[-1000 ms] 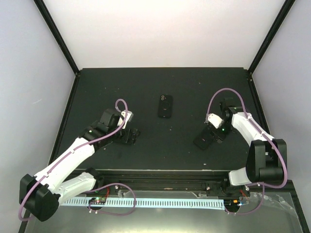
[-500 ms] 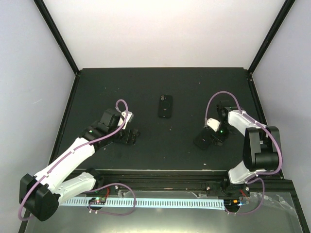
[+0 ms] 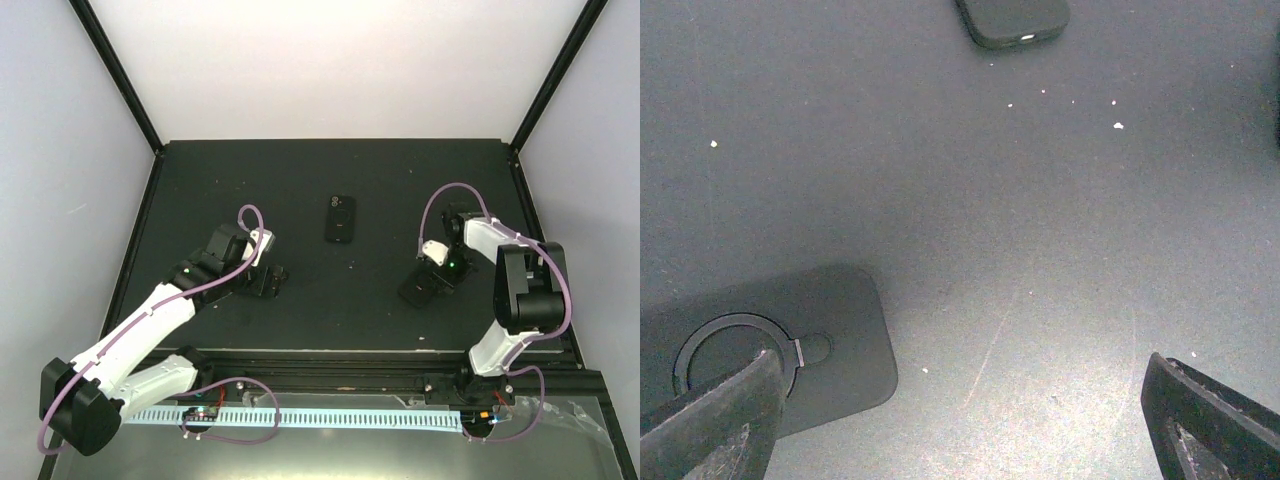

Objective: Take the phone out of the phone case

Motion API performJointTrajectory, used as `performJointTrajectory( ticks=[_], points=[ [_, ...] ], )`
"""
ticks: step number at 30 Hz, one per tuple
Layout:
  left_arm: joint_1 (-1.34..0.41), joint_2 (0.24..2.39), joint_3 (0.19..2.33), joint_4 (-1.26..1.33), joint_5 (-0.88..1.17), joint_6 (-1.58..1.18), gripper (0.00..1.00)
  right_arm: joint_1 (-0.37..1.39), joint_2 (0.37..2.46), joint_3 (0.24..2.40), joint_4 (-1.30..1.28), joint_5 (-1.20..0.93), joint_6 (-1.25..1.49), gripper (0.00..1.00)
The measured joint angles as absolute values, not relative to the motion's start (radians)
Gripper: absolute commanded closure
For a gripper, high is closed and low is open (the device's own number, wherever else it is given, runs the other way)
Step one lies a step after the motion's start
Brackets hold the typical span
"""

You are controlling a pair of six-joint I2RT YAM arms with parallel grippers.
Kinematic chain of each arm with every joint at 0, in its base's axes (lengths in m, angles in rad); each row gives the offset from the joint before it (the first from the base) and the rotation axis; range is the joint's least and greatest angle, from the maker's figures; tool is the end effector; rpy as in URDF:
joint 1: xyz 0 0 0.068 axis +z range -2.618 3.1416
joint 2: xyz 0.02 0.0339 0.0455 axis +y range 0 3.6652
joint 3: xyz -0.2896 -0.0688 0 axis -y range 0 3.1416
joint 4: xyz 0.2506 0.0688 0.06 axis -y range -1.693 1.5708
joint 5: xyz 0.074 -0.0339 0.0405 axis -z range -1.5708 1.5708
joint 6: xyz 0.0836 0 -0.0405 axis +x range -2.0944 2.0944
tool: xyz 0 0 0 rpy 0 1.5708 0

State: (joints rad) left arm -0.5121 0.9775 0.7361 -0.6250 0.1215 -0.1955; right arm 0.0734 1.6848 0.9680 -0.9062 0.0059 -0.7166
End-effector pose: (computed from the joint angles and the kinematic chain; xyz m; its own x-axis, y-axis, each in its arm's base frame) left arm 0.1846 -0.1154 0.2323 -0.7594 0.2057 -0.6173 0.4152 0.8836 -0.2164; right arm 0.2724 0.0195 0.1244 -0.7026 -0.7103 0.0432 -0.7097 0.7039 0.0298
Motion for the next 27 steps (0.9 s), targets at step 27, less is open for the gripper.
performJointTrajectory(
  ticks=[27],
  points=[
    [-0.717,0.968,0.805,-0.660,-0.046,-0.305,0.01,0.194,1.267,1.221,-0.896,-0.580,-0.410,0.12]
  ],
)
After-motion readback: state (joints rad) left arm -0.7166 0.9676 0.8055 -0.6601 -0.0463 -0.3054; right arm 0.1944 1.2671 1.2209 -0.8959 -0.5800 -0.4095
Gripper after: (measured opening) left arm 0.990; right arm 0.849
